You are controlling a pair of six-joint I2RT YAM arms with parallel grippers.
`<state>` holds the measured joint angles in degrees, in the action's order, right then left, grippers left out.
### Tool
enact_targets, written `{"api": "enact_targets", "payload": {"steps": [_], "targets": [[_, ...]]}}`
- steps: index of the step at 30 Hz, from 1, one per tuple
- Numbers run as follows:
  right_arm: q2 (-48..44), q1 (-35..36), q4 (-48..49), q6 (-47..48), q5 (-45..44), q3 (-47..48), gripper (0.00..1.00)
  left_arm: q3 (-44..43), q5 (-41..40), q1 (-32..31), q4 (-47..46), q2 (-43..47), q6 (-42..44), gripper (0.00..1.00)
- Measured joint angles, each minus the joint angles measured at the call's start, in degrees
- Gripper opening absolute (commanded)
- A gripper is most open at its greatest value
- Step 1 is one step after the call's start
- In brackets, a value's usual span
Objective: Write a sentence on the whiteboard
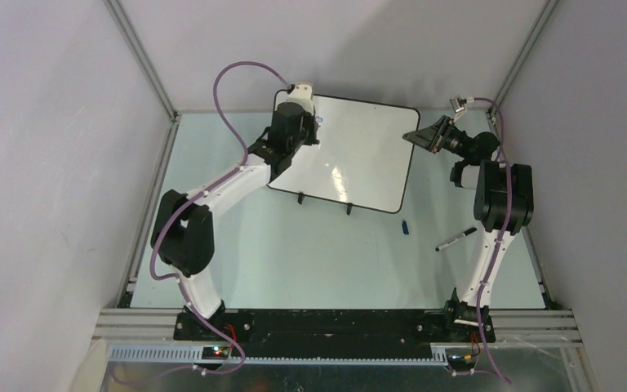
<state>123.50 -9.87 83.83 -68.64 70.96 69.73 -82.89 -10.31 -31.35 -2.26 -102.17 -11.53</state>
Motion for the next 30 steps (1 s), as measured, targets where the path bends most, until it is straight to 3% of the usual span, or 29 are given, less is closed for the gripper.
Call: {"api": "enact_targets", "payload": {"steps": [21,30], "targets": [[0.0,0.0,0.07,0.09,0.02,-0.13,0.0,4.94,0.48,-0.02,-0.48,2.95,-0.48,0.0],[-0.11,0.0,0.07,0.26,0.04,-0.2,0.0,9.49,1.53,-0.02,-6.99,8.02,-1.11,0.0]]}}
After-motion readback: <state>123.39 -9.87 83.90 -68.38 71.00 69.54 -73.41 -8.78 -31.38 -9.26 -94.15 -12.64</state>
